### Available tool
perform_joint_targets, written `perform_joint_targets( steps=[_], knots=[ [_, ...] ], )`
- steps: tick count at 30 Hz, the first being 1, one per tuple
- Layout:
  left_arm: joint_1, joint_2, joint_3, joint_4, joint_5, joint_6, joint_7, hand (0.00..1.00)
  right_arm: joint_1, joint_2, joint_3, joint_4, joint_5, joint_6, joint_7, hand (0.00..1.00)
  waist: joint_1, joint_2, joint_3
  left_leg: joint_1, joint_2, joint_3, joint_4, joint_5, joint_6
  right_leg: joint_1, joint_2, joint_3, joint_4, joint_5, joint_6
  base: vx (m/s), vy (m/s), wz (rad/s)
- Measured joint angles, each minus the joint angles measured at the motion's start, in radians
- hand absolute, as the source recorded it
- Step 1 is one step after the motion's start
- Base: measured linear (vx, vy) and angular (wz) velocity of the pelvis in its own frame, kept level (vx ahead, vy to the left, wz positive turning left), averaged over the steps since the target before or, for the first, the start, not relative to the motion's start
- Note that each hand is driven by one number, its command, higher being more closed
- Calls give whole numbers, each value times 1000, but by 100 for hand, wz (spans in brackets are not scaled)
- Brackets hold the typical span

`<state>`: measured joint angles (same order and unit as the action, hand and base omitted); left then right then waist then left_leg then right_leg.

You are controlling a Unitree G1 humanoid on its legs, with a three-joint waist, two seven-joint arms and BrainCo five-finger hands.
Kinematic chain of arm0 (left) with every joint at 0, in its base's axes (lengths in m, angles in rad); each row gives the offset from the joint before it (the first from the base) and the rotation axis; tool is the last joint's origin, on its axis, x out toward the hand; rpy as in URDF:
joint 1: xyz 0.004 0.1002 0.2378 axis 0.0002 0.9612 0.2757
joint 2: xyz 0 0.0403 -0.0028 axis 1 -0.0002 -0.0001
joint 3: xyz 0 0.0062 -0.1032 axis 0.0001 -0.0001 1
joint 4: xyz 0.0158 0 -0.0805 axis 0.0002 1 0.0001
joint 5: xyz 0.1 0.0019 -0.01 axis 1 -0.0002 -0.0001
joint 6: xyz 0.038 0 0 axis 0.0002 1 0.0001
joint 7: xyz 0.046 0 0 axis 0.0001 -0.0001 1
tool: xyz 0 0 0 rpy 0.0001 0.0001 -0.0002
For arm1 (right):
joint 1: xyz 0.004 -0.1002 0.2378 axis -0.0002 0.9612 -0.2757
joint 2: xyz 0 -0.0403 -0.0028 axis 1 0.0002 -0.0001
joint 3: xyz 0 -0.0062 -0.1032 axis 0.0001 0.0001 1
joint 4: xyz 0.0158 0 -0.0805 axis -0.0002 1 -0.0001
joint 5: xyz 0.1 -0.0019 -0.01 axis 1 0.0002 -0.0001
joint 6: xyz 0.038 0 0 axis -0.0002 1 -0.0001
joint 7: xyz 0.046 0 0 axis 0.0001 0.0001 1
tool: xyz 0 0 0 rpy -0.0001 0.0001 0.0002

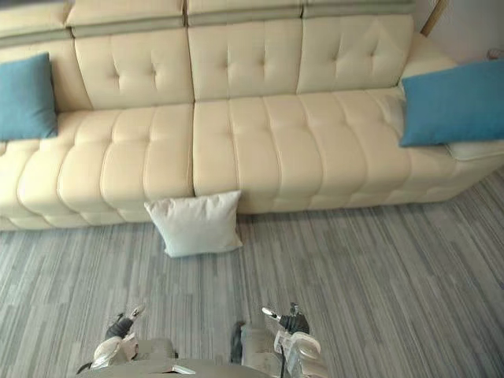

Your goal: Pick up cushions and gather them together orderly.

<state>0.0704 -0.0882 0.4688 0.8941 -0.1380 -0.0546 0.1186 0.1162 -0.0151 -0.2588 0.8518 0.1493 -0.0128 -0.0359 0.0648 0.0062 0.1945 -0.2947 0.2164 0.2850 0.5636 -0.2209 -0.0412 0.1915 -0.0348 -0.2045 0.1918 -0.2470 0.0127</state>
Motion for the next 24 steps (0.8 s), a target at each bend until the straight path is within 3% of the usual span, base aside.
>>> perform_joint_targets(
  steps=[1,2,3,5,8,9,11,13,15,17,18,19,20,21,24],
  knots=[
    [0,0,-2,0,0,-1,0,0,8,1,0,0,0,0,0,0,0,-1,0,0,-16,-2,-69,41,4,11,-6,-2,0,-9,15,396,246,16],
    [4,-4,-3,2,-1,-1,1,0,22,-1,0,-3,0,-1,-2,0,0,6,-6,8,-27,-11,-163,141,22,24,-6,-1,3,-26,43,308,217,4],
    [4,-6,0,4,-13,-2,0,0,21,-1,1,0,-1,-1,-4,0,4,7,-8,4,-31,-20,-162,201,49,33,-7,5,8,-36,58,398,278,3],
    [-1,41,3,12,-19,-8,-3,0,18,57,7,9,-4,-3,-10,0,12,-81,-39,3,-94,15,-139,138,77,-4,-94,47,83,-31,72,409,284,2],
    [-6,41,3,22,-35,-9,-2,0,16,57,4,7,-21,-4,-9,0,33,-83,-36,48,-102,48,-121,67,93,-75,-119,102,256,19,77,348,290,-31],
    [-6,42,-1,31,-35,-7,-2,0,15,51,6,5,-24,-5,-8,0,35,-67,-26,89,-109,53,-128,35,92,-131,-137,125,403,54,80,240,201,-40],
    [-4,56,-15,48,-35,-6,-2,0,16,47,13,-11,-31,-6,-8,0,20,-70,-29,146,-112,62,-136,2,92,-237,-142,152,615,40,90,257,170,-22],
    [-5,64,-25,59,-35,-4,-2,0,16,45,22,-14,-39,-7,-8,0,16,-73,-28,187,-118,63,-158,-13,87,-318,-138,142,695,14,91,148,49,1],
    [1,65,-37,61,-35,-4,0,0,17,37,21,-12,-40,-11,-8,0,7,-71,-29,236,-128,58,-196,-9,88,-400,-109,133,633,-35,77,219,-36,25],
    [4,64,-39,62,-34,-4,0,0,17,33,21,-10,-39,-11,-8,0,-1,-66,-29,246,-128,38,-203,-6,83,-401,-80,134,504,-42,67,158,-116,44],
    [10,65,-38,61,-31,-4,1,0,21,35,22,-9,-39,-11,-8,0,-11,-69,-34,246,-136,19,-205,-6,72,-384,-65,142,361,22,30,147,-152,62],
    [10,66,-33,64,-19,-6,2,0,31,41,21,-4,-36,-12,-9,0,-7,-83,-45,249,-158,5,-215,-13,56,-371,-69,150,252,76,28,197,-174,45],
    [8,62,-34,69,-15,-5,3,0,30,35,19,-2,-38,-11,-8,0,-5,-84,-55,255,-156,-2,-217,-11,51,-358,-70,149,234,73,31,257,-184,27],
    [12,37,-34,80,-13,-5,6,0,31,10,21,2,-39,-11,-9,0,-5,-37,-69,257,-133,-14,-235,2,31,-332,-46,131,180,88,23,215,-141,7],
    [19,19,-33,84,-12,-5,8,0,30,-6,20,12,-39,-12,-10,0,-6,-16,-79,276,-120,-20,-273,12,13,-313,-27,120,146,93,17,130,-110,3]
  ],
)
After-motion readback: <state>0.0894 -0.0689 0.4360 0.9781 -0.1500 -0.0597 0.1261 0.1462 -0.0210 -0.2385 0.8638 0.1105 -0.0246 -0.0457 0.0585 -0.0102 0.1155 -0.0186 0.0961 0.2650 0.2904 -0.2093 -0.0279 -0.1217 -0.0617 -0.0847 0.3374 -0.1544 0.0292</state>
